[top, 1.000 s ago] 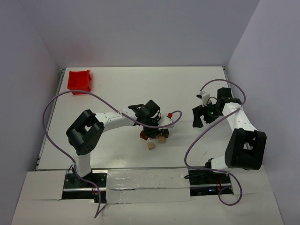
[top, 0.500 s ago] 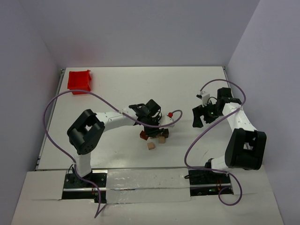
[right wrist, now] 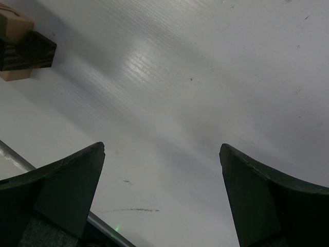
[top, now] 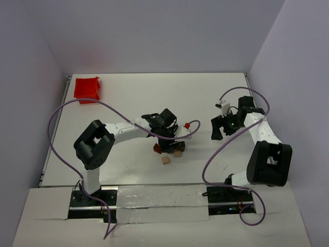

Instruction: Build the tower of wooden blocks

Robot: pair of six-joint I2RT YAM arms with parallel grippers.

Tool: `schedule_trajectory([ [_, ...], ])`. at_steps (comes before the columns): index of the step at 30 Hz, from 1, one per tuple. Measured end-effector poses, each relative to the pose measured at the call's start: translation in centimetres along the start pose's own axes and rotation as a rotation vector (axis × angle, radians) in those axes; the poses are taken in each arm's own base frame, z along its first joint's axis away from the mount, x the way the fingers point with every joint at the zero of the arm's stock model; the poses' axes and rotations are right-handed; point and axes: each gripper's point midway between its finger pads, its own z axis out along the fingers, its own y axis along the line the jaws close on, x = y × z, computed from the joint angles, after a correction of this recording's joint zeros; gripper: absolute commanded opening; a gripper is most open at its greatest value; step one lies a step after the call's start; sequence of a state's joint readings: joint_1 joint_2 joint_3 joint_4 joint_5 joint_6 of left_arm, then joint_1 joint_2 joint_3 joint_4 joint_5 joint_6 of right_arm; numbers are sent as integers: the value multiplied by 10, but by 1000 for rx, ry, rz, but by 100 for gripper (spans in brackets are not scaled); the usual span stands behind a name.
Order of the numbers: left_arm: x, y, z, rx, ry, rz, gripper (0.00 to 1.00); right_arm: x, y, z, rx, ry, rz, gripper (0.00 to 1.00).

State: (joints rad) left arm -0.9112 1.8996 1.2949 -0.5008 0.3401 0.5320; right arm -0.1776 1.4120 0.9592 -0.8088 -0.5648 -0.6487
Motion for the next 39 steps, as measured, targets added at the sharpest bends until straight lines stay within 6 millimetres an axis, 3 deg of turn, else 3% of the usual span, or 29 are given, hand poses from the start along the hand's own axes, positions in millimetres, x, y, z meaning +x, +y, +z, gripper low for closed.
schedule_trajectory([
  [12,2,2,6,5,11,-4,68,0,0,0,0,0,0,100],
  [39,-2,9,18,7,14,-1,35,1,-1,0,2,3,3,100],
])
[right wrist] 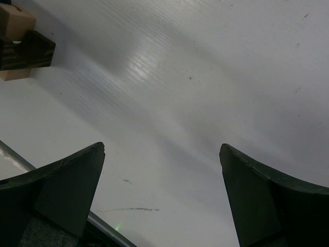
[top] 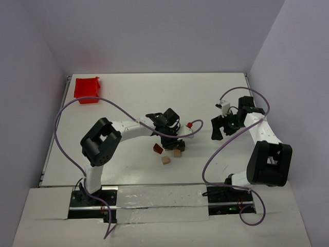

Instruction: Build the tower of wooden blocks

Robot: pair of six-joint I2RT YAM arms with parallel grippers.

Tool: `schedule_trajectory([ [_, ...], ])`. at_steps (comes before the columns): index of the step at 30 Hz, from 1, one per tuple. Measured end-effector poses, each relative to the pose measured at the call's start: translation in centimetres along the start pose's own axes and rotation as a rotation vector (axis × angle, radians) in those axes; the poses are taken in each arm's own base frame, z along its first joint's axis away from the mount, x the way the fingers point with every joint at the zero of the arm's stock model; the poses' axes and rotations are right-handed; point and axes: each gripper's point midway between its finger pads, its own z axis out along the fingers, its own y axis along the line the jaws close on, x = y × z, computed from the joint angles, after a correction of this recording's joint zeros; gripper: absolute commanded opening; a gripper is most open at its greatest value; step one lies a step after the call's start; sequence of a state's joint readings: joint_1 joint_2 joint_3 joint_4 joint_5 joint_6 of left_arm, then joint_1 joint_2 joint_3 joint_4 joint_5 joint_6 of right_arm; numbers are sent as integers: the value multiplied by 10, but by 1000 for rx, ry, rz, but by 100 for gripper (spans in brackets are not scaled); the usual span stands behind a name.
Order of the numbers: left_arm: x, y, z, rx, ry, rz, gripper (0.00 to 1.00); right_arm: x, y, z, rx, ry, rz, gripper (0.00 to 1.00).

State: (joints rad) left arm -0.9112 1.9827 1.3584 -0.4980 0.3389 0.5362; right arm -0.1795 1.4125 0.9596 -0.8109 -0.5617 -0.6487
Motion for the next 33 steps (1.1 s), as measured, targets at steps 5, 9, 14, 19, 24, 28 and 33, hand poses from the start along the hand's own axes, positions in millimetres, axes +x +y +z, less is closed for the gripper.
schedule_trajectory([
  [5,1,-1,-1,4,7,-1,30,0,0,0,-1,2,1,100],
  [9,3,-3,-4,9,16,-4,27,0,0,0,-2,2,2,100],
  [14,1,-5,-12,7,13,-3,22,0,0,0,-2,1,3,100],
  [19,2,-4,-21,4,12,-9,17,0,1,0,-4,0,6,100],
  [24,8,8,-35,5,21,-23,8,0,1,0,-4,0,10,100],
  [28,4,32,-55,-20,2,-30,2,0,1,0,-4,-1,16,100],
  [33,-4,71,-83,-81,-38,-30,0,-2,0,0,-4,-1,25,100],
])
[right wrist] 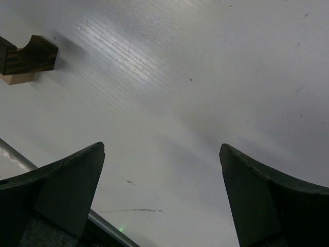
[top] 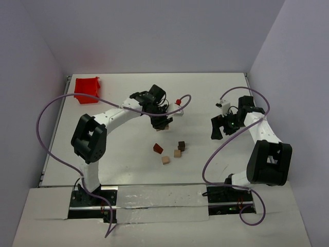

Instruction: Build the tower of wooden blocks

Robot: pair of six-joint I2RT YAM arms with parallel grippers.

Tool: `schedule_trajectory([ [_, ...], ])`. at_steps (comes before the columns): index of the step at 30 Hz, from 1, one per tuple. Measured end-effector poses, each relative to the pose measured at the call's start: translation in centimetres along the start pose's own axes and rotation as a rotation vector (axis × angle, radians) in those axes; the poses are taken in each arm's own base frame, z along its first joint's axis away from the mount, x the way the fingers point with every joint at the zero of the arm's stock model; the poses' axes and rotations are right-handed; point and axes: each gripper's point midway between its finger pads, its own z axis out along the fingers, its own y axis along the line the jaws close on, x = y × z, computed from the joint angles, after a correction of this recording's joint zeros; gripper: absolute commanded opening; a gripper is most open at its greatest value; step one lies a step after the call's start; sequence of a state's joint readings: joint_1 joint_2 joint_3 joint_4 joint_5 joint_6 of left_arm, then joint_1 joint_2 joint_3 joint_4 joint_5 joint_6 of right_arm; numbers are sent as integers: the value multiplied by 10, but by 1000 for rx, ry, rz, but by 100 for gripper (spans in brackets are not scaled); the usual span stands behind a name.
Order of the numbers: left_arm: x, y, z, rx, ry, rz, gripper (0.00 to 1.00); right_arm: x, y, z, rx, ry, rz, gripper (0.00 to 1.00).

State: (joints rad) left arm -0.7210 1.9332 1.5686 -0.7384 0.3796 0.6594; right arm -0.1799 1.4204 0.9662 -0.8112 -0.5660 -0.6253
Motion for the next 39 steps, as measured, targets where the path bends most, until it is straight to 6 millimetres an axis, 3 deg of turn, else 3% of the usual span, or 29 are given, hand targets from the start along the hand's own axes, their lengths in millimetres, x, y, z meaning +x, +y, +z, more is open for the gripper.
schedule_trajectory([
  [8,-13,28,-11,-29,-21,32,0,-2,-2,1,-1,2,5,100],
  [21,10,58,-8,-19,23,60,0,-2,-3,2,-4,6,8,100],
  [39,14,61,3,6,26,105,1,-2,-3,3,-5,9,16,100],
])
